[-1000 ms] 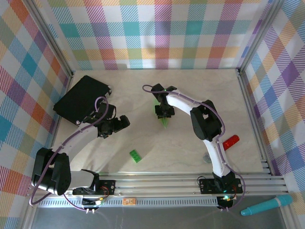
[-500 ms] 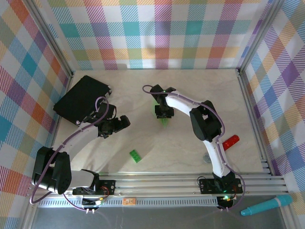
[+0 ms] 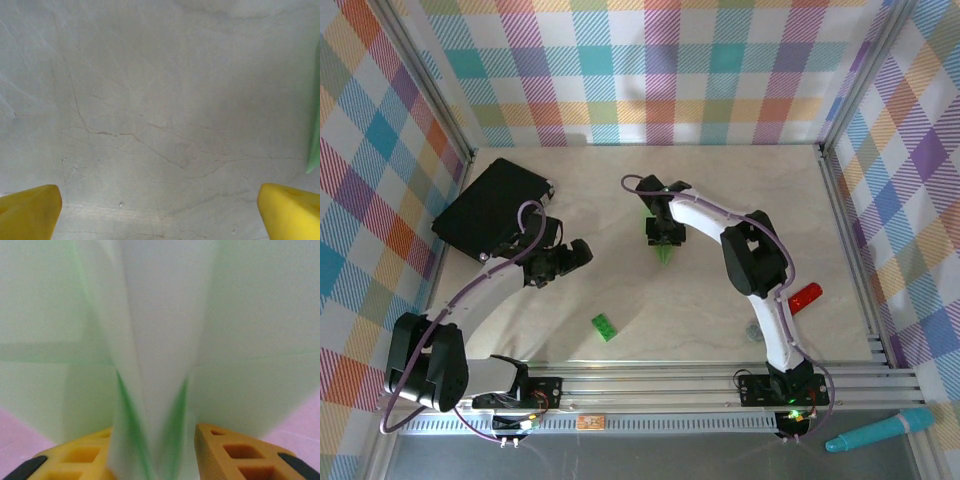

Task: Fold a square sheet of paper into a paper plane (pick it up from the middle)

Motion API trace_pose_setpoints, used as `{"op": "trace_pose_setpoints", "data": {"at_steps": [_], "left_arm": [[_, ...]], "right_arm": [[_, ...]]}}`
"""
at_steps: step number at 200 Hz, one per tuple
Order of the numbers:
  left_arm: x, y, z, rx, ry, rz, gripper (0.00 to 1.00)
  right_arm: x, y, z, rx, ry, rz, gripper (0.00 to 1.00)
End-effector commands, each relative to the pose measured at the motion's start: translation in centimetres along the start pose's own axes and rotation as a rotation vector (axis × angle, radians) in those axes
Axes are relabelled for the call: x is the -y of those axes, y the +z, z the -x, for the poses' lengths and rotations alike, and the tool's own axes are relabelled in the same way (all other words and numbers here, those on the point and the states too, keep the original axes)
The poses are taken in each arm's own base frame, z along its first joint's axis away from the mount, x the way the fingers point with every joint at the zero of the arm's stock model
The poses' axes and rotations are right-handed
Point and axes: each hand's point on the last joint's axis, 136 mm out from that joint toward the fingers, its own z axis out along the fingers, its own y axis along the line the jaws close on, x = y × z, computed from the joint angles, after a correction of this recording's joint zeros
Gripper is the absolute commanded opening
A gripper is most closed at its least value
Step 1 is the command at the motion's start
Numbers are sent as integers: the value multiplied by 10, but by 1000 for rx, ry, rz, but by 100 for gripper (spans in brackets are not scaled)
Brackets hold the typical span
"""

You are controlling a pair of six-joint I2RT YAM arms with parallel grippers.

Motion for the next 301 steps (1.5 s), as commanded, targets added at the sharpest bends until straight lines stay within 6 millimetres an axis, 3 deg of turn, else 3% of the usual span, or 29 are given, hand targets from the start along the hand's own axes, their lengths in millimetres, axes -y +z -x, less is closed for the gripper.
{"op": "trace_pose_setpoints", "data": {"at_steps": [1,27,47,79,96,108,116,159,205,245,301], "left_arm": [[11,-27,31,109,-20,-25,100],[13,-50,53,203,-22,-26,100],[9,-70,71,297,-20,-10,100],[-9,-95,94,454,-2,63,100],[-22,-98,101,520,9,110,100],[-31,-96,104,551,20,138,100],[-37,-93,105,558,30,156,100],[-53,-68,107,604,152,202,100],[-75,-53,107,701,243,265,100],[-84,-30,106,754,285,227,100],[-66,-9,108,784,364,43,100]], "right_arm": [[-3,-66,26,127,32,84,44],[8,-108,35,208,55,114,47],[30,-137,37,276,84,100,52],[88,-173,36,420,134,31,73],[122,-183,32,517,137,-23,89],[146,-186,28,571,148,-63,95],[161,-185,23,590,154,-86,100],[241,-169,4,678,248,-222,99],[284,-126,-16,748,262,-262,99],[285,-94,-17,798,181,-230,99],[268,-86,-5,917,81,-90,99]]}}
